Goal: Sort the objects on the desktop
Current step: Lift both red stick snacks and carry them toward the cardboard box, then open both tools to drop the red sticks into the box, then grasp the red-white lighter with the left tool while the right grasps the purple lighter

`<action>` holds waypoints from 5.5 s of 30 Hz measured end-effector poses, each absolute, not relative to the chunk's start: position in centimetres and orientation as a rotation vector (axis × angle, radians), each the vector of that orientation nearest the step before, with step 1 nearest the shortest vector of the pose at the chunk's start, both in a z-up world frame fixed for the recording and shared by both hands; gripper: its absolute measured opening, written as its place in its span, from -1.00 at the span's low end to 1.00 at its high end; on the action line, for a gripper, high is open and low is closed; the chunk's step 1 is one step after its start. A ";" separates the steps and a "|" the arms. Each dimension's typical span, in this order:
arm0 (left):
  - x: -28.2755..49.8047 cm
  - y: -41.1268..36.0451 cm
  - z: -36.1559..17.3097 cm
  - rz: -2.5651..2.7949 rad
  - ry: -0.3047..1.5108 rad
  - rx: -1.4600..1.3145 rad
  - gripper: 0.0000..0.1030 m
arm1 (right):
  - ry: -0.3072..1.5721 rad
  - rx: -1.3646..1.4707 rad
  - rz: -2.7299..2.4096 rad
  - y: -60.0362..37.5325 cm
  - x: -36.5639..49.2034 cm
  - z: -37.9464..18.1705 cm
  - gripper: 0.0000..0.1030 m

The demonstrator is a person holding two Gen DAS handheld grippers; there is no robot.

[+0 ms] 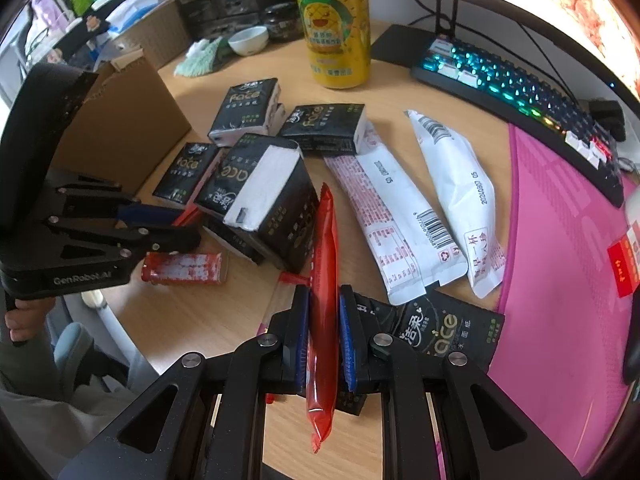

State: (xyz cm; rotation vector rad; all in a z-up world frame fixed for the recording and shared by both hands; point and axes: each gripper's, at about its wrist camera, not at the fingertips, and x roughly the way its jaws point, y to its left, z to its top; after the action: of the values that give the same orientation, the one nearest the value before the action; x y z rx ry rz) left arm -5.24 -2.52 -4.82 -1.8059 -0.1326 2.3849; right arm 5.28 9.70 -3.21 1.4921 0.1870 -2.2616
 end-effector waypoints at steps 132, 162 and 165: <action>-0.5 -0.7 -5.0 2.413 0.000 -1.747 0.23 | 0.004 1.526 -2.235 8.9 10.3 -4.6 -0.36; -0.5 -0.1 -5.0 2.464 0.055 -1.747 -0.52 | 0.247 1.488 -2.374 6.4 10.5 -5.1 -0.53; 0.3 -1.3 -5.0 2.481 0.008 -1.774 -0.52 | 0.272 1.492 -2.373 6.4 10.8 -5.1 -0.54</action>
State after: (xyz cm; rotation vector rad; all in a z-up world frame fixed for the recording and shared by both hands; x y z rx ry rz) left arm 0.28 -1.33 -4.96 -1.7741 0.0085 2.4805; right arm 10.75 6.40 -5.08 1.4919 0.2724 -2.3735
